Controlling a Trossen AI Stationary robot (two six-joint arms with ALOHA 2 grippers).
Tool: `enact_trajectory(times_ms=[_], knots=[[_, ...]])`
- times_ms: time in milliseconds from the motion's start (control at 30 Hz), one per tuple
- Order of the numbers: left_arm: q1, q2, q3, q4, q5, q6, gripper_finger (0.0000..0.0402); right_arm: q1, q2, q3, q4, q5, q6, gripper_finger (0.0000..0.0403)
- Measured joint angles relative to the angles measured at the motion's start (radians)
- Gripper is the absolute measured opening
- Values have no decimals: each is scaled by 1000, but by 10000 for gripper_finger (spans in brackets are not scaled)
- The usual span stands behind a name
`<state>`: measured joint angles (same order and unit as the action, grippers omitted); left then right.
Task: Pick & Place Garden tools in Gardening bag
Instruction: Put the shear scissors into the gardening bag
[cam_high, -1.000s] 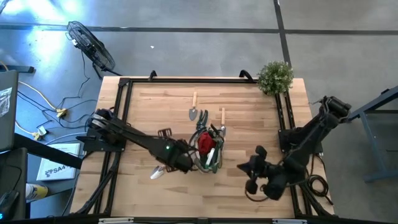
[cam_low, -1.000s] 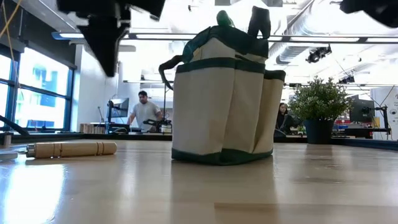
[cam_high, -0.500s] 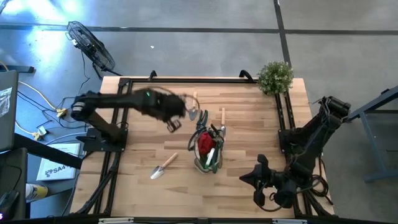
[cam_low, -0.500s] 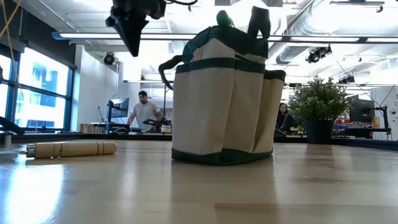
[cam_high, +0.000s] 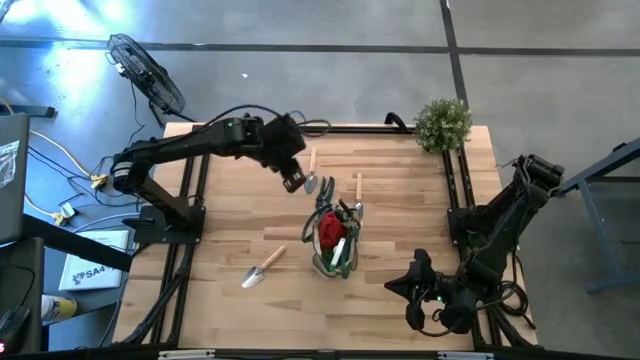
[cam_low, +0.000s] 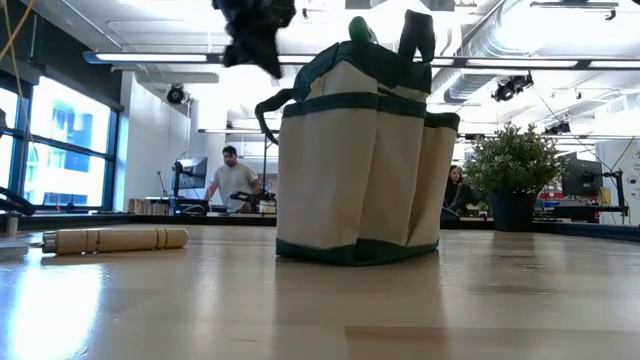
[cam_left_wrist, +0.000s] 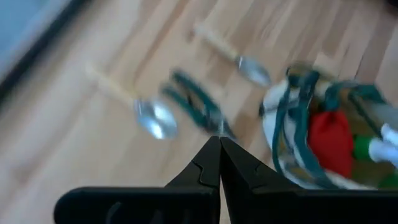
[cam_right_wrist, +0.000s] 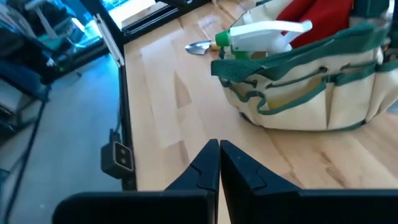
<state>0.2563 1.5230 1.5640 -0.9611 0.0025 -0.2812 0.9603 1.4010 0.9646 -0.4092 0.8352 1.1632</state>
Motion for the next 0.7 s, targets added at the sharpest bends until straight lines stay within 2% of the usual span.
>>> enact_trajectory(times_ms=[133, 300, 533, 700], knots=[[-1, 3, 0, 111, -17, 167, 0, 0, 0, 0, 17, 2, 55, 3], [4, 4, 0, 166, 21, 240, 0, -12, 0, 0, 58, 42, 64, 3], [6, 4, 0, 234, -156, 278, 0, -14, 5, 0, 122, 192, 64, 3], [6, 4, 0, 236, -163, 270, 0, -28, 5, 0, 165, 276, 64, 3]])
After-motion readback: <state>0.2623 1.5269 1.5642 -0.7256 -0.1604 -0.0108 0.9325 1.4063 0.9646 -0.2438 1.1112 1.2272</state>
